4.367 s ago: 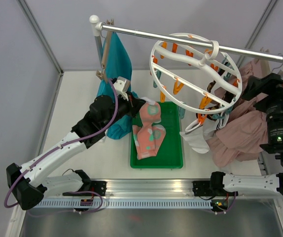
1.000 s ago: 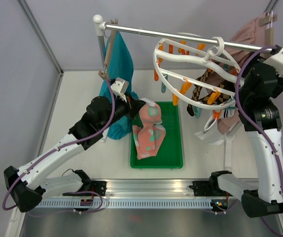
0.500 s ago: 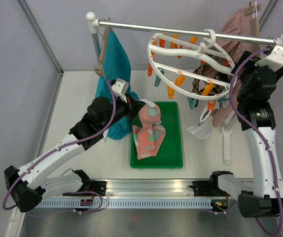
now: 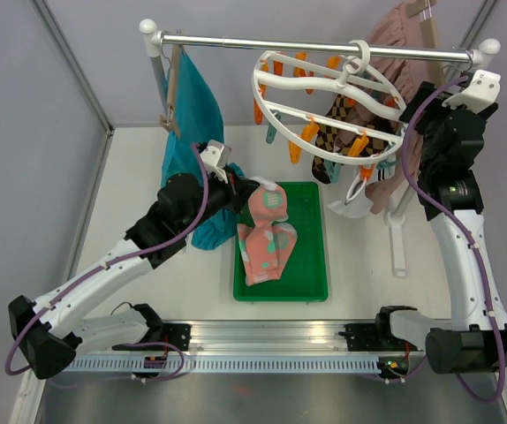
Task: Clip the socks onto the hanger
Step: Move the clothesline to the corner of the board.
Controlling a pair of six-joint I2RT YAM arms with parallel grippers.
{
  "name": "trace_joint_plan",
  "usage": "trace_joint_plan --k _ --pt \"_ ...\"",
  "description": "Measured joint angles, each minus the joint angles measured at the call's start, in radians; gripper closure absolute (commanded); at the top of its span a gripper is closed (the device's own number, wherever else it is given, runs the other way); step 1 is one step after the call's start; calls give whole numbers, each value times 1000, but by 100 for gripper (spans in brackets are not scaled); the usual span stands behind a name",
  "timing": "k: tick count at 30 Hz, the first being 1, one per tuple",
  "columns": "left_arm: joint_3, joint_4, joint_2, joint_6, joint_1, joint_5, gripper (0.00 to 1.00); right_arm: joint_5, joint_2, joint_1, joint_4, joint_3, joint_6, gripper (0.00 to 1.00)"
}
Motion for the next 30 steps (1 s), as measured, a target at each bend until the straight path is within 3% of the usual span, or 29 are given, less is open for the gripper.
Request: trace_joint_plan --k 8,18,30 --pt "0 0 7 0 0 -10 98 -21 2 0 -49 27 16 2" --pt "0 0 8 0 0 -16 98 -71 -121 4 -349 121 98 2" --pt "0 0 8 0 0 -16 98 -101 -271 8 -570 253 143 2"
